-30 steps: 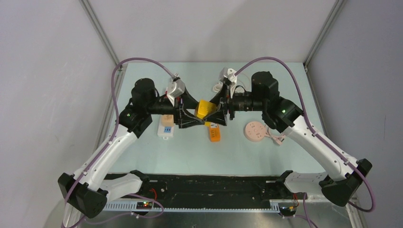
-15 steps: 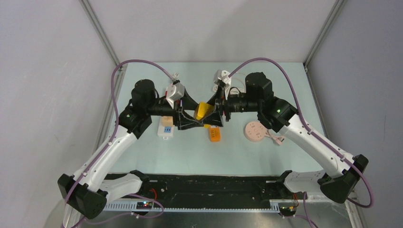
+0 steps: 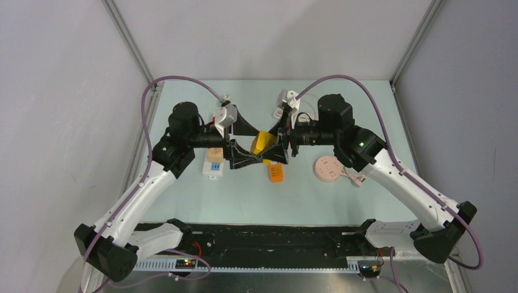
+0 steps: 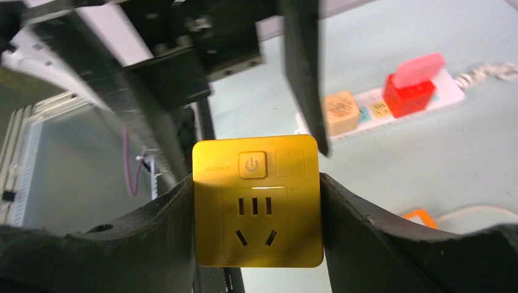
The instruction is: Insert the plug
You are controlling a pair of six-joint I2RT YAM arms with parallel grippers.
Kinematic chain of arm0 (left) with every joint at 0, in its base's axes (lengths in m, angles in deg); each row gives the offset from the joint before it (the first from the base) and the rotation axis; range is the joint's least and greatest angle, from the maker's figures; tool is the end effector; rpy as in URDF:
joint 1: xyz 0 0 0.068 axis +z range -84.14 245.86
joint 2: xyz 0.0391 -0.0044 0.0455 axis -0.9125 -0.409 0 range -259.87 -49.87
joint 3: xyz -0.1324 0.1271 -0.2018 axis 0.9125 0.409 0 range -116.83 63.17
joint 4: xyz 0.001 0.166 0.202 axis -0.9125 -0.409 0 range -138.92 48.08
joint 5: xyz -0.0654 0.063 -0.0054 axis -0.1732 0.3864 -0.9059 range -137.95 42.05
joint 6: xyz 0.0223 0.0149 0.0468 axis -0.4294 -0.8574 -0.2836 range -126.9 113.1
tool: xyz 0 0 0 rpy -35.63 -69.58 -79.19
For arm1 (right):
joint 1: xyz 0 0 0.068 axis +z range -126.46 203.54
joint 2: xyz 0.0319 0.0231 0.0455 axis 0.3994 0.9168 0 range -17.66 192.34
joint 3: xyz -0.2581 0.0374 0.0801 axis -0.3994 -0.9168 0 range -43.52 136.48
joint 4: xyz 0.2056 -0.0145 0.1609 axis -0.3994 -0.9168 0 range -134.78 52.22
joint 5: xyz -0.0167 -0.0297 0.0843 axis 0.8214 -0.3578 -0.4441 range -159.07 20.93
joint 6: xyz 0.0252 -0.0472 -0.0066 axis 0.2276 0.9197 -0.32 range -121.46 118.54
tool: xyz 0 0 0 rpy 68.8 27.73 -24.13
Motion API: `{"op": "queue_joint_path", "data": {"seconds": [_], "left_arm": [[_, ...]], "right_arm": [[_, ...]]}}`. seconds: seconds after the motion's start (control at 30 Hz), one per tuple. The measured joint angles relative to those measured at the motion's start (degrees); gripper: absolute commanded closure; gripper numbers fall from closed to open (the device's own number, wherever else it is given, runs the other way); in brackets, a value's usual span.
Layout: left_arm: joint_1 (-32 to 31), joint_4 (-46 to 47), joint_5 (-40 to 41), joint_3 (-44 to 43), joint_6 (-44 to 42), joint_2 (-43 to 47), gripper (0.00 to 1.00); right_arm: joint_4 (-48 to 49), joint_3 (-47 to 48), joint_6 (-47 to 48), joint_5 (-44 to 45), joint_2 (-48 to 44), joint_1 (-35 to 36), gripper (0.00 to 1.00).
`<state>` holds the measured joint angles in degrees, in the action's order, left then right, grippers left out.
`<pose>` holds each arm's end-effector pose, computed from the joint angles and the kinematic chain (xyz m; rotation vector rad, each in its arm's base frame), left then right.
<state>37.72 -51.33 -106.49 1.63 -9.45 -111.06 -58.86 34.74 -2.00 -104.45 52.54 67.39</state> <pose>0.1875 -0.1348 0.3917 1.1803 1.3628 -1.1964 0.1769 0.1985 0.4325 -1.1104 1.5348 1.0939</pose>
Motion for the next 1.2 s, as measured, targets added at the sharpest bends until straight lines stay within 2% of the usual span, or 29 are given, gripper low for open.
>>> {"op": "queue_joint_path", "data": {"seconds": [0.27,0.47,0.57,0.63,0.77,1.0,1.2], "left_arm": [[-0.20,1.40,4.79,2.16,-0.55,2.40,0.00],[-0.17,1.42,12.41,3.28,-0.37,2.47,0.00],[-0.17,1.40,16.04,3.50,-0.04,2.43,0.00],[-0.17,1.44,17.25,3.50,0.04,2.43,0.00],[-0.17,1.57,18.25,3.82,0.00,2.38,0.00],[-0.15,1.57,18.99,5.11,-0.09,2.21,0.00],[-0.17,1.57,19.39,5.53,-0.50,2.21,0.00]], "right_arm": [[-0.35,-5.88,-4.37,7.69,-3.74,-7.80,1.00],[-3.19,-12.68,-10.60,26.05,-7.06,-11.85,1.00],[-2.84,-19.80,-13.14,35.36,-9.11,-14.03,1.00],[-2.60,-24.85,-13.40,38.53,-10.49,-15.63,1.00],[-3.89,-30.08,-12.70,39.41,-10.64,-19.93,1.00],[-4.70,-30.23,-12.66,39.01,-5.73,-26.05,1.00],[-8.81,-30.18,-10.56,36.30,-0.20,-27.52,1.00]]}}
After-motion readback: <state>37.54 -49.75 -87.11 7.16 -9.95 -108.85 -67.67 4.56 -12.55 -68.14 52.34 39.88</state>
